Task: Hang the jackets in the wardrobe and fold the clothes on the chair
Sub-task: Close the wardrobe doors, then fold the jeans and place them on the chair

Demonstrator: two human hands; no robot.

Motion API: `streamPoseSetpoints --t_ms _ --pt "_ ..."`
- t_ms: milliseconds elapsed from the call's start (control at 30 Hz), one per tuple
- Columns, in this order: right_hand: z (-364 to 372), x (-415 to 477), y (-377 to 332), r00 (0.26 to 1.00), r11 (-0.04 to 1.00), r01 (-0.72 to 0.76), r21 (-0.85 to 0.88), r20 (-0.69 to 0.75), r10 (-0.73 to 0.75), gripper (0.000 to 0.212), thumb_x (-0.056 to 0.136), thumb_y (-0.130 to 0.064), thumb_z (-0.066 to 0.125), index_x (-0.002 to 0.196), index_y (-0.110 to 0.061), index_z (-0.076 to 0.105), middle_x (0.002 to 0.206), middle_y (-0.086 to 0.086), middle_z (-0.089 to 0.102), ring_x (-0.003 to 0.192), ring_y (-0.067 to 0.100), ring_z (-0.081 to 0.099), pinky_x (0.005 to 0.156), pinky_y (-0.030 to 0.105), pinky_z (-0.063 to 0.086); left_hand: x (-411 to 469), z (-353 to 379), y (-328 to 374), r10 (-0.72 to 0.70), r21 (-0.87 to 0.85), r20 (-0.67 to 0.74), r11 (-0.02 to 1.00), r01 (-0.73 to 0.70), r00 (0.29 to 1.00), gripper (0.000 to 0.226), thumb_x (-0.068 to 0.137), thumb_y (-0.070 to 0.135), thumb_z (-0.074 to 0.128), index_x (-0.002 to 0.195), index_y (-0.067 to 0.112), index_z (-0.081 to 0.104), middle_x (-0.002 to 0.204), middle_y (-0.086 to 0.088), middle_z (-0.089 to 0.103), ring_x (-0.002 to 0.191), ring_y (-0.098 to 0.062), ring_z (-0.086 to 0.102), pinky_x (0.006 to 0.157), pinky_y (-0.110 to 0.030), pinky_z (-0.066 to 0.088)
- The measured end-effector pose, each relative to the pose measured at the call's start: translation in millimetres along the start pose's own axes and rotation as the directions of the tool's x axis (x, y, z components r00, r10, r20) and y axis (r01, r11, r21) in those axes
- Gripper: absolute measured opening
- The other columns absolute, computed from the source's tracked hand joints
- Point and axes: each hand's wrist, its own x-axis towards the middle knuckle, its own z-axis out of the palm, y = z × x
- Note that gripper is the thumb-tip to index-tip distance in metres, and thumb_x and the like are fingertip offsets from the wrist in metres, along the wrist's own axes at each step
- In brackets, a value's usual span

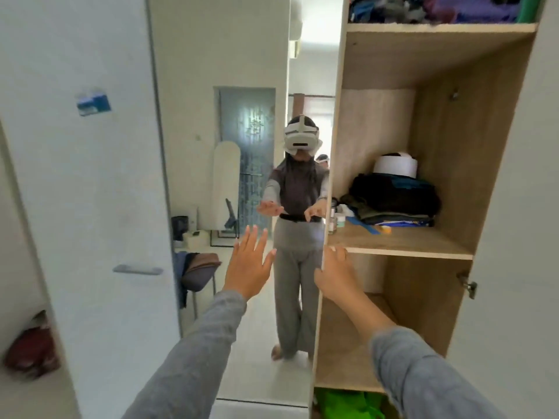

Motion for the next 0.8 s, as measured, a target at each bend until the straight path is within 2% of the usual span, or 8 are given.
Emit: streamPoseSetpoints --t_ms 133,167,300,367,500,633,700,800 --pt "64.9 -17.0 -110.8 0.978 0.980 0.155 0.127 0.118 -0.170 0.062 0.093 -0.014 0.045 0.148 -0.013 0.016 0.158 0.008 0.001 0.146 0.026 -0.002 0.118 0.041 0.015 -59.4 -67.5 -103.2 -0.163 0.074 -0.040 0.983 0.166 0.986 0.056 0.101 0.040 0.027 0.151 0.018 0.014 0.159 -0.003 0.005 0.147 -0.018 -0.001 0.118 -0.036 0.002" --pt "67.5 -18.9 -119.6 0.976 0.979 0.160 0.128 0.130 -0.176 0.062 0.093 -0.015 0.045 0.148 -0.013 0.017 0.158 0.008 0.003 0.146 0.026 -0.001 0.118 0.040 0.017 -66.0 -72.5 -107.7 -0.167 0.082 -0.043 0.982 0.170 0.985 0.056 0.101 0.039 0.027 0.151 0.018 0.013 0.160 -0.003 0.004 0.147 -0.018 -0.002 0.117 -0.036 0.001" --pt "122.3 -43.9 -214.0 0.913 0.921 0.320 0.220 0.188 -0.362 0.052 0.089 -0.015 0.048 0.139 -0.008 0.033 0.148 0.012 0.023 0.139 0.029 0.021 0.110 0.034 0.026 -129.9 -126.8 -184.8 -0.302 0.205 -0.070 0.929 0.310 0.951 0.057 0.102 0.041 0.024 0.152 0.020 0.007 0.159 0.000 -0.003 0.146 -0.014 -0.008 0.116 -0.032 -0.005" --pt "151.9 -63.0 -263.5 0.865 0.884 0.392 0.254 0.227 -0.448 0.056 0.091 -0.017 0.047 0.143 -0.009 0.029 0.152 0.013 0.017 0.142 0.029 0.015 0.114 0.037 0.022 -167.5 -157.2 -221.8 -0.393 0.241 -0.102 0.881 0.406 0.914 0.057 0.101 0.042 0.023 0.152 0.020 0.008 0.159 0.000 -0.002 0.146 -0.014 -0.007 0.117 -0.032 -0.003" --pt "209.9 -118.4 -369.6 0.711 0.781 0.519 0.347 0.332 -0.620 0.058 0.096 -0.019 0.042 0.148 -0.011 0.018 0.157 0.009 0.005 0.146 0.024 0.001 0.114 0.036 0.019 -259.2 -220.7 -285.9 -0.577 0.310 -0.180 0.736 0.602 0.797 0.056 0.102 0.042 0.022 0.151 0.019 0.010 0.160 -0.002 0.002 0.147 -0.016 -0.002 0.118 -0.034 0.002" --pt "261.4 -185.0 -474.0 0.528 0.642 0.619 0.452 0.366 -0.766 0.055 0.093 -0.019 0.044 0.144 -0.008 0.026 0.152 0.013 0.018 0.142 0.030 0.015 0.114 0.039 0.025 -344.4 -280.5 -338.9 -0.708 0.340 -0.266 0.566 0.751 0.654 0.056 0.102 0.041 0.022 0.151 0.019 0.009 0.160 -0.002 0.001 0.147 -0.016 -0.002 0.117 -0.034 0.001" --pt "283.3 -218.3 -522.5 0.420 0.563 0.659 0.498 0.378 -0.825 0.058 0.093 -0.020 0.045 0.146 -0.008 0.023 0.154 0.015 0.015 0.143 0.030 0.013 0.115 0.038 0.021 -382.6 -310.9 -366.9 -0.750 0.356 -0.310 0.479 0.802 0.585 0.056 0.102 0.042 0.023 0.151 0.019 0.010 0.160 -0.003 0.002 0.147 -0.016 -0.001 0.118 -0.034 0.001" --pt "314.9 -255.9 -585.3 0.310 0.479 0.676 0.559 0.374 -0.874 0.059 0.092 -0.020 0.048 0.145 -0.006 0.025 0.152 0.017 0.019 0.142 0.028 0.016 0.114 0.035 0.019 -430.1 -352.4 -405.3 -0.782 0.385 -0.362 0.370 0.845 0.507 0.055 0.101 0.042 0.024 0.150 0.017 0.017 0.159 -0.003 0.009 0.147 -0.016 0.004 0.119 -0.035 0.006"
